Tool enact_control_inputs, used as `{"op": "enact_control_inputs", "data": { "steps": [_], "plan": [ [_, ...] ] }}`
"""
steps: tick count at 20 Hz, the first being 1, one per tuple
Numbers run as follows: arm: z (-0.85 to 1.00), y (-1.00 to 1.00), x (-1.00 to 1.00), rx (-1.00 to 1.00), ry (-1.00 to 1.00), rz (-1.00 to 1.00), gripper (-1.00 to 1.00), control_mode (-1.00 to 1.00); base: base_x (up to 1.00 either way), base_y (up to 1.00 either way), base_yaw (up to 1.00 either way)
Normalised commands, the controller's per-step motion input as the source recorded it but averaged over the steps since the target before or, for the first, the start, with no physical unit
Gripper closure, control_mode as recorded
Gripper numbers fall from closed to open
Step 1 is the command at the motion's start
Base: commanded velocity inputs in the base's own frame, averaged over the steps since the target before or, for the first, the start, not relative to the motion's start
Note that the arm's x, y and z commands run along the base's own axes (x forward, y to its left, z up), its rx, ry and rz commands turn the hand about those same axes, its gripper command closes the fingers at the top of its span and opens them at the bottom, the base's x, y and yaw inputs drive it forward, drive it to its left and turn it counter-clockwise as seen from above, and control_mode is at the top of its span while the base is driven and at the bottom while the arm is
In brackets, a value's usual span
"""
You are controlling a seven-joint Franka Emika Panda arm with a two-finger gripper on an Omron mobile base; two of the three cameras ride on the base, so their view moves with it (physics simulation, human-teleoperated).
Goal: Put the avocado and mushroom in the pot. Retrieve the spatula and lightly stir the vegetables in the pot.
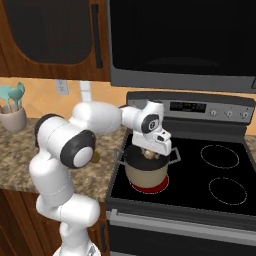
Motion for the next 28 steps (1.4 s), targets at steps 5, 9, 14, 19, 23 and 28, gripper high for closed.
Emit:
{"op": "enact_control_inputs", "data": {
  "steps": [5,9,14,19,23,28],
  "plan": [
    [0.04,0.07,-0.34,0.0,-0.06,0.06,-1.0,-1.0,0.0,0.0,0.0],
    [0.39,0.22,-0.48,0.0,-0.03,0.03,-1.0,-1.0,0.0,0.0,0.0],
    [0.91,0.8,-0.63,0.0,-0.19,0.03,-1.0,-1.0,0.0,0.0,0.0],
    [0.75,1.0,-0.64,-0.07,-0.19,0.04,-1.0,-1.0,0.0,0.0,0.0],
    [0.16,1.0,-0.34,-0.18,-0.07,0.04,-1.0,-1.0,0.0,0.0,0.0],
    [0.0,1.0,-0.15,-0.1,0.0,0.09,-1.0,-1.0,0.0,0.0,0.0]
  ]
}}
